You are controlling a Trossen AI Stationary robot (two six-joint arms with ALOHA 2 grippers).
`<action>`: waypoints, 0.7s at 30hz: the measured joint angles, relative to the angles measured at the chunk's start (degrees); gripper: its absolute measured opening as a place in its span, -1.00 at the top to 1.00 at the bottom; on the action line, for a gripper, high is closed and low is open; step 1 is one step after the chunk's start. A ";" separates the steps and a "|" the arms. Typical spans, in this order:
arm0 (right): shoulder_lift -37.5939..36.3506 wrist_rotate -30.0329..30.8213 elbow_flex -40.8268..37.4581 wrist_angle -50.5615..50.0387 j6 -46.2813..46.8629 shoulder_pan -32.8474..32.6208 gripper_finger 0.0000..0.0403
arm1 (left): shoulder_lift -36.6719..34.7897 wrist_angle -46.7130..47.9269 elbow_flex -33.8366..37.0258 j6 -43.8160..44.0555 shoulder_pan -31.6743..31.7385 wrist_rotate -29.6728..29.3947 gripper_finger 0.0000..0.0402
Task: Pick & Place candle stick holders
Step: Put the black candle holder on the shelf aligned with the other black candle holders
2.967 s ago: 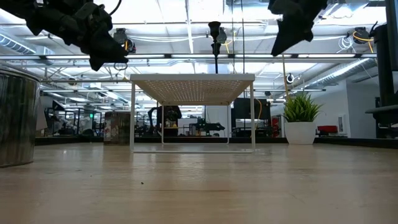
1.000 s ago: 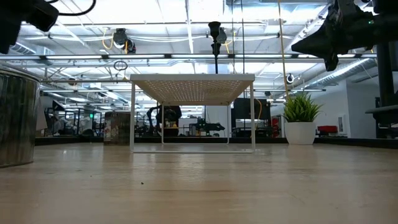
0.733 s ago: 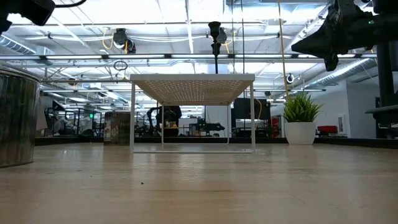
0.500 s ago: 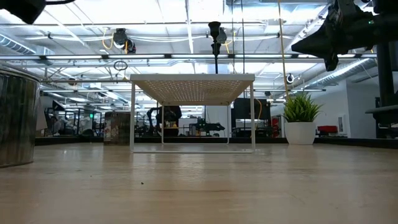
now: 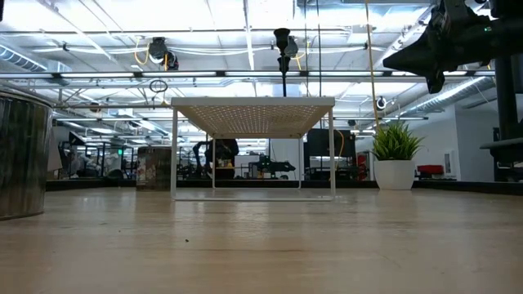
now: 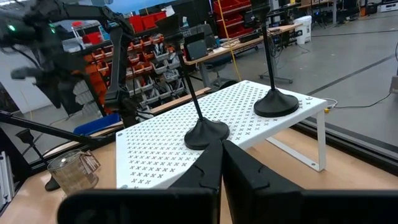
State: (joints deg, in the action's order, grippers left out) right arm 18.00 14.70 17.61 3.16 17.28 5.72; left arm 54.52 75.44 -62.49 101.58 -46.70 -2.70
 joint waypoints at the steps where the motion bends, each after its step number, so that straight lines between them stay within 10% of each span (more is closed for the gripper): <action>1: 0.00 0.00 0.00 -0.01 0.00 0.00 0.98 | 0.83 1.48 -2.14 0.28 -0.65 -1.19 0.34; 21: 0.02 -0.02 -0.04 -2.16 -0.42 0.00 0.98 | 20.39 13.40 -23.54 14.12 -13.45 -2.05 0.34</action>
State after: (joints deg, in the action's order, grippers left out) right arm 18.02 14.68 17.56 0.99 16.86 5.72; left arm 74.91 88.84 -86.03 115.70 -60.15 -4.75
